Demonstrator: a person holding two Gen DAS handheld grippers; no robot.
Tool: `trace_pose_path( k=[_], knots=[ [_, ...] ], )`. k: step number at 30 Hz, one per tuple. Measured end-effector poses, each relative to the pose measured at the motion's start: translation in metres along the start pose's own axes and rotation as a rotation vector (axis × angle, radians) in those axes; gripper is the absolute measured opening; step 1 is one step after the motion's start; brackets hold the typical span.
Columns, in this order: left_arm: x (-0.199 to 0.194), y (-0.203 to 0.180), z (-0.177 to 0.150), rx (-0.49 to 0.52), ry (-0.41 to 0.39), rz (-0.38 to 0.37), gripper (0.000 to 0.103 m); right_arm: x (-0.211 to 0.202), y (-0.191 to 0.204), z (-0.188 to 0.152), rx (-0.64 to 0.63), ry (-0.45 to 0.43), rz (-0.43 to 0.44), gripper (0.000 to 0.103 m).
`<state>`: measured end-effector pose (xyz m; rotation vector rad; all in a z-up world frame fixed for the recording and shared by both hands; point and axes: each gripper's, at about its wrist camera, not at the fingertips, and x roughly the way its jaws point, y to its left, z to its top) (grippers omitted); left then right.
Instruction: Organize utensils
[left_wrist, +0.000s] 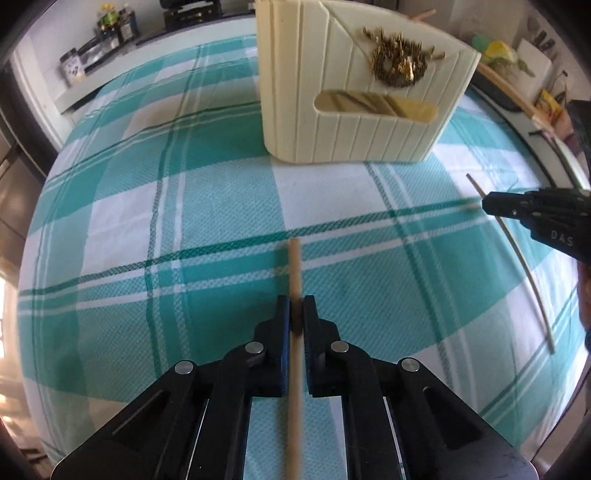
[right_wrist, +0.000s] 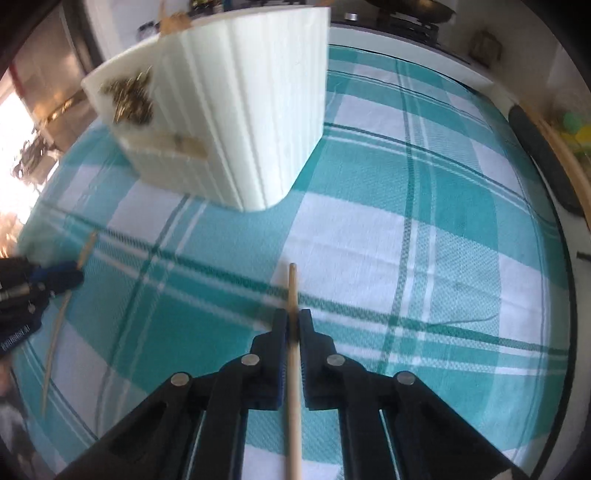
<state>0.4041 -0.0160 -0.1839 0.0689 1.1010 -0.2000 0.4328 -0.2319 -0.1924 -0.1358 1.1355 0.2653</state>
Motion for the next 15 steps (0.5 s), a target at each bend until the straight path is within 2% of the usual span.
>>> trace_pose_path(
  k=[4,10,15],
  knots=[
    [-0.038,0.005,0.001,-0.025,-0.118,-0.057,0.005,-0.048,0.000,-0.003,0.031,-0.130,0.059,0.006],
    [-0.124,0.013,-0.006,-0.039,-0.306,-0.177,0.005,-0.135,0.012,-0.020,-0.020,-0.294,0.096,0.006],
    [-0.162,0.014,-0.011,-0.029,-0.382,-0.212,0.005,-0.183,0.018,-0.031,-0.053,-0.378,0.105,0.006]
  ],
)
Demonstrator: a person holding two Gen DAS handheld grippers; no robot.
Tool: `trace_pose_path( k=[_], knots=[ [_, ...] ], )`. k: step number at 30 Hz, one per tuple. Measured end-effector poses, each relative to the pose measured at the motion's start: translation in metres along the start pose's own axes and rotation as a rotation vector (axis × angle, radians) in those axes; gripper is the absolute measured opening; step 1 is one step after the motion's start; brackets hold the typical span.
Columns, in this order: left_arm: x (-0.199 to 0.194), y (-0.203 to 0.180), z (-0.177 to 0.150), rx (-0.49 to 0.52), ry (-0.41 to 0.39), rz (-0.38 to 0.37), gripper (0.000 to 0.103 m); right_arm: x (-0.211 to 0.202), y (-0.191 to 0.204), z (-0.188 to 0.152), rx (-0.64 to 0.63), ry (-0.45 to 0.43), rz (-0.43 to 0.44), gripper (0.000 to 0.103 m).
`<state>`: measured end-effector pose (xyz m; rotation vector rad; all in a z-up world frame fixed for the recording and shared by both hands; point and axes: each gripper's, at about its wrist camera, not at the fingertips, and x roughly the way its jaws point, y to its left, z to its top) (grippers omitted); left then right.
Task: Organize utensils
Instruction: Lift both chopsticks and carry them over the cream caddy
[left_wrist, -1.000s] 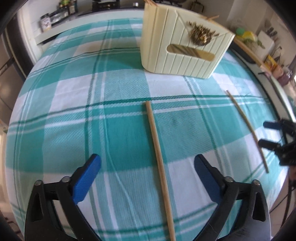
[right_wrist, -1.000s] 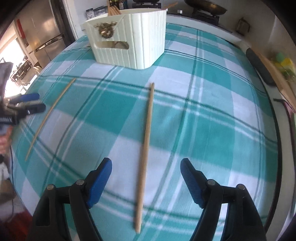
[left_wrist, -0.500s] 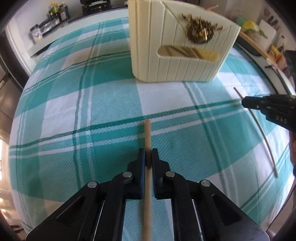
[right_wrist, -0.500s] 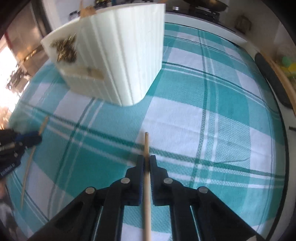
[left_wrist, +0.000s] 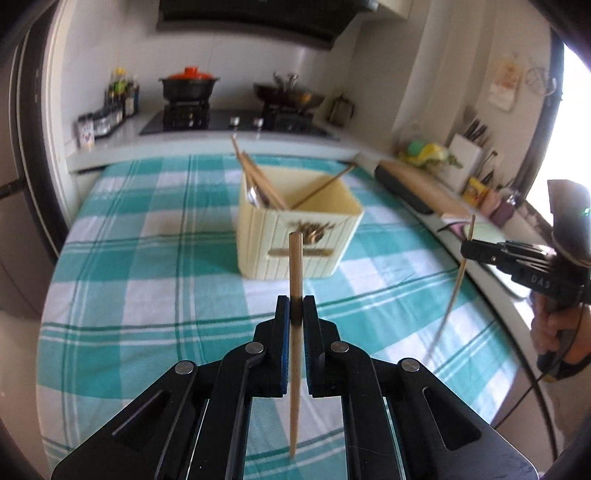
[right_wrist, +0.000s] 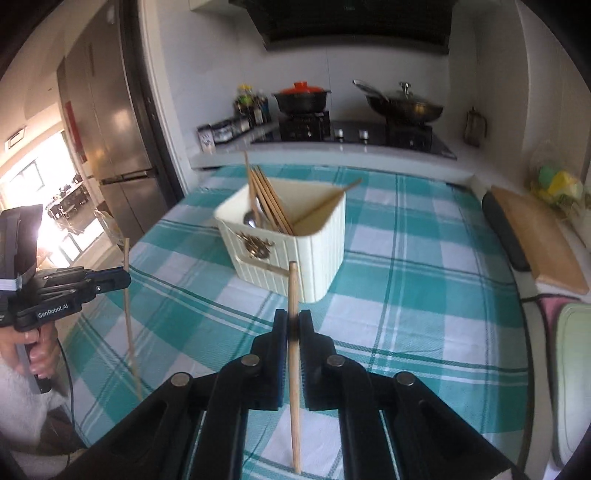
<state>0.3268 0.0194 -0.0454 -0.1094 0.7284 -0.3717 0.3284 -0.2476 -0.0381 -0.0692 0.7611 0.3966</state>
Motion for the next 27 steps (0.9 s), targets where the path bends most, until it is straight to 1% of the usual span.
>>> trace_pose_path(
  k=[4,8,11,14,17,19,22,24,25,26,27],
  knots=[
    [-0.017,-0.003,0.008,-0.014,-0.053,-0.033,0.005,-0.016,0.003,0.010,0.003,-0.059,-0.002,0.006],
    [-0.036,-0.004,0.028,-0.028,-0.121,-0.049,0.005,-0.030,0.006,0.026,0.018,-0.130,-0.008,0.006],
    [-0.050,-0.004,0.055,-0.032,-0.185,-0.056,0.005,-0.038,0.007,0.047,0.015,-0.174,-0.014,0.006],
    [-0.063,-0.007,0.095,-0.011,-0.274,-0.021,0.005,-0.042,0.010,0.079,-0.012,-0.216,-0.030,0.006],
    [-0.066,-0.010,0.130,-0.008,-0.349,0.001,0.005,-0.045,0.012,0.108,-0.027,-0.259,-0.033,0.006],
    [-0.060,-0.011,0.155,-0.009,-0.401,0.028,0.005,-0.045,0.013,0.130,-0.032,-0.298,-0.039,0.006],
    [-0.039,-0.012,0.177,-0.010,-0.442,0.072,0.005,-0.037,0.013,0.155,-0.030,-0.348,-0.048,0.006],
    [-0.018,-0.012,0.185,-0.009,-0.440,0.097,0.005,-0.024,0.012,0.165,-0.035,-0.371,-0.061,0.006],
    [-0.004,-0.010,0.187,-0.012,-0.426,0.101,0.005,-0.018,0.012,0.166,-0.039,-0.375,-0.065,0.006],
    [0.007,-0.008,0.187,-0.017,-0.406,0.100,0.005,-0.010,0.011,0.168,-0.044,-0.372,-0.067,0.006],
    [0.022,-0.005,0.186,-0.026,-0.378,0.099,0.005,0.006,0.009,0.169,-0.045,-0.348,-0.069,0.006]
  ],
)
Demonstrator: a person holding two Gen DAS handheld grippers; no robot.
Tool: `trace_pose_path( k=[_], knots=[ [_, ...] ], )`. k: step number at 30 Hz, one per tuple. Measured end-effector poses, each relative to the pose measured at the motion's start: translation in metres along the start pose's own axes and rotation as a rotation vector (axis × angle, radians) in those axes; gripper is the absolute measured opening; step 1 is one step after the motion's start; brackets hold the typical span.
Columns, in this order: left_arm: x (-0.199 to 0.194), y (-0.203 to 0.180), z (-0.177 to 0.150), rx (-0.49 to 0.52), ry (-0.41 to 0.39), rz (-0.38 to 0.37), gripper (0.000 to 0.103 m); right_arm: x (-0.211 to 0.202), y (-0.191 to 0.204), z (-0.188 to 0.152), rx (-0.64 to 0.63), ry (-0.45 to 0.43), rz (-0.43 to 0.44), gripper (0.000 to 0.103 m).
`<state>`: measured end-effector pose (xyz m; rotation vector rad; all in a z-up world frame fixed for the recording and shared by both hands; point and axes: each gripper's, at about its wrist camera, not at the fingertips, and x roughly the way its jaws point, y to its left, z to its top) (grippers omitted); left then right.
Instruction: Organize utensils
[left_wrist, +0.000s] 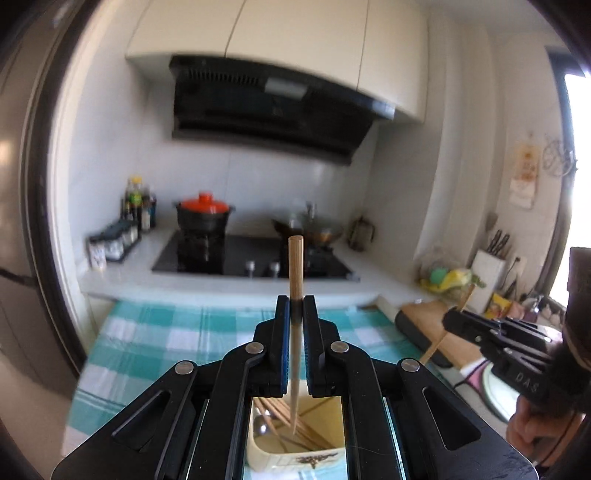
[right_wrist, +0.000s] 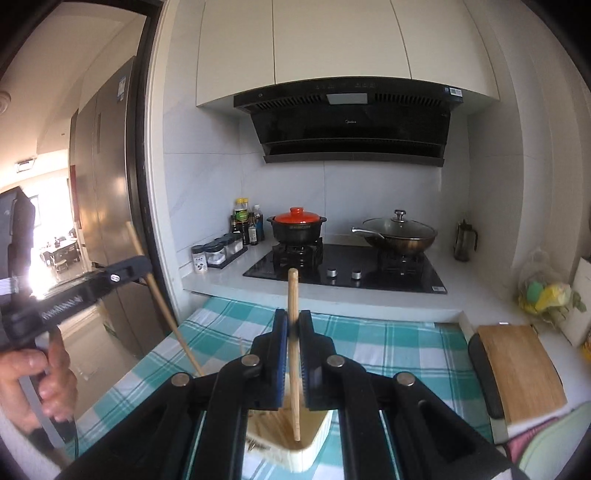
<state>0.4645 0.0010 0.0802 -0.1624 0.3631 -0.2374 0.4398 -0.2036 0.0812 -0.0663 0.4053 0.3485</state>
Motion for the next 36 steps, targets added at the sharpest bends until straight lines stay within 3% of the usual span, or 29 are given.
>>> trace_pose_path(
  k=[7,11,12,13,14,15,16,22,24,29,32,36],
  knots=[
    [0.077,0.016,-0.055,-0.015,0.194,0.040,0.005,0.085,-0.009,-0.047,-0.003,0.192,0.002,0.006],
    [0.100,0.022,-0.078,-0.015,0.291,0.075,0.009,0.122,-0.018,-0.074,0.040,0.293,0.015,0.009],
    [0.099,0.023,-0.083,-0.011,0.309,0.087,0.027,0.125,-0.020,-0.077,0.053,0.301,0.016,0.018],
    [0.095,0.024,-0.085,-0.008,0.315,0.099,0.059,0.125,-0.024,-0.079,0.075,0.302,0.021,0.030],
    [0.089,0.024,-0.085,-0.005,0.304,0.109,0.074,0.122,-0.026,-0.079,0.088,0.295,0.022,0.063],
    [0.078,0.025,-0.084,0.003,0.271,0.128,0.092,0.113,-0.030,-0.079,0.107,0.266,0.019,0.074],
    [0.064,0.025,-0.083,0.016,0.231,0.144,0.098,0.104,-0.030,-0.079,0.110,0.245,0.009,0.076],
    [-0.008,0.011,-0.088,0.149,0.149,0.254,0.103,0.038,-0.024,-0.069,0.068,0.130,-0.080,0.077],
    [-0.034,0.001,-0.098,0.169,0.154,0.280,0.103,0.005,-0.015,-0.070,0.060,0.068,-0.109,0.083],
    [-0.091,-0.020,-0.124,0.106,0.120,0.328,0.103,-0.067,0.013,-0.082,0.081,-0.041,-0.150,0.103],
    [-0.113,-0.026,-0.136,0.049,0.140,0.302,0.103,-0.105,0.030,-0.097,0.092,-0.061,-0.144,0.103],
    [-0.141,-0.032,-0.148,0.001,0.159,0.248,0.103,-0.137,0.050,-0.118,0.090,-0.023,-0.135,0.103]
  ],
)
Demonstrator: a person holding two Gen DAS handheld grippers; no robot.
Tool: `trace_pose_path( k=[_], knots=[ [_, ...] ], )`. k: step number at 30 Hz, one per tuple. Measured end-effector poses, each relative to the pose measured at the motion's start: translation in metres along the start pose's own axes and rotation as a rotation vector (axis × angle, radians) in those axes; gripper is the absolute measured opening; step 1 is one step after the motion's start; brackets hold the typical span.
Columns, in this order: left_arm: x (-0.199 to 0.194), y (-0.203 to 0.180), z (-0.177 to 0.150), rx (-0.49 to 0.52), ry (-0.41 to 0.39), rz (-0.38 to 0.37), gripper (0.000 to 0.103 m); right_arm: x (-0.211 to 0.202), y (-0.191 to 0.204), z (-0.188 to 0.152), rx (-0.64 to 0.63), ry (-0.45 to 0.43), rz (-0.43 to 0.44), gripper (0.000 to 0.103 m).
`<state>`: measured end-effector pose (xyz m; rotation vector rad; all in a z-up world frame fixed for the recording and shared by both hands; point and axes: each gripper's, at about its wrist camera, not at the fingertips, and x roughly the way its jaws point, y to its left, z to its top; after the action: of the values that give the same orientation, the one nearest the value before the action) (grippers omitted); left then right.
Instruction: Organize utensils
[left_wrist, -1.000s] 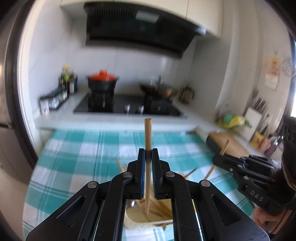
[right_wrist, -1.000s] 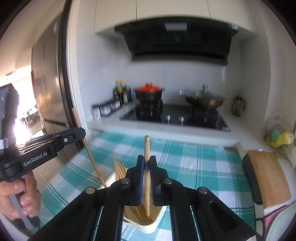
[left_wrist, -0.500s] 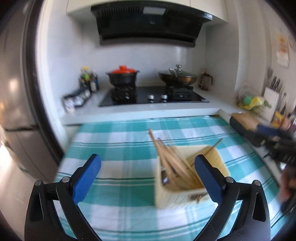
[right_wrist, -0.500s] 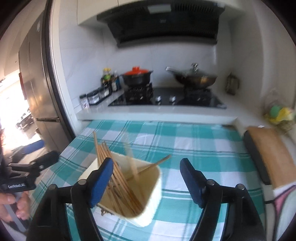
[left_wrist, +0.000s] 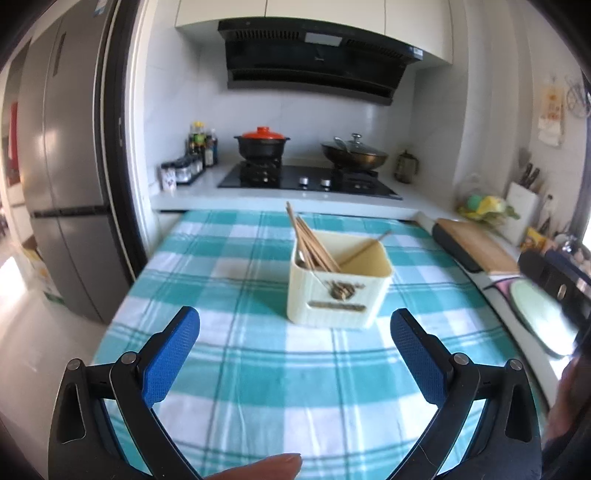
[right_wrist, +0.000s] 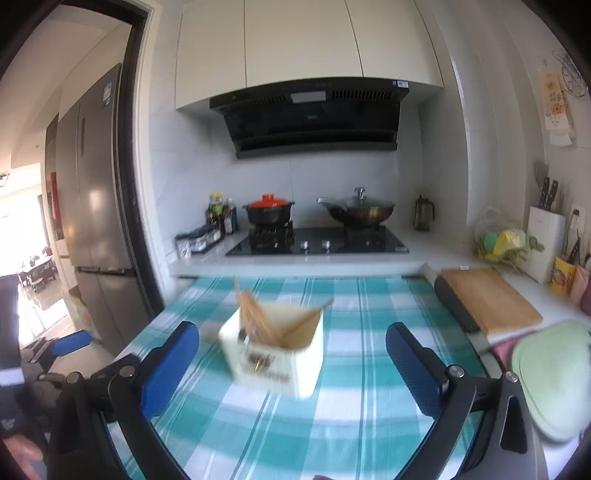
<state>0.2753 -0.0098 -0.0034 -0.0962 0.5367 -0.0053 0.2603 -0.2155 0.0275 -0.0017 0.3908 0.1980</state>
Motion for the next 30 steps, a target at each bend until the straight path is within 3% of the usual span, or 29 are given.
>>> trace_pose_path(
  k=[5,17,30],
  knots=[
    [-0.027,-0.007,-0.002,0.040,-0.009,0.076,0.103,-0.022,0.017,-0.016,-0.014,0.037,-0.006,0.103],
    [-0.058,-0.009,0.002,0.077,-0.057,0.146,0.103,-0.040,0.038,-0.017,-0.055,0.056,-0.025,0.103],
    [-0.058,-0.011,0.001,0.078,-0.050,0.140,0.103,-0.044,0.036,-0.014,-0.033,0.082,-0.060,0.103]
  ],
)
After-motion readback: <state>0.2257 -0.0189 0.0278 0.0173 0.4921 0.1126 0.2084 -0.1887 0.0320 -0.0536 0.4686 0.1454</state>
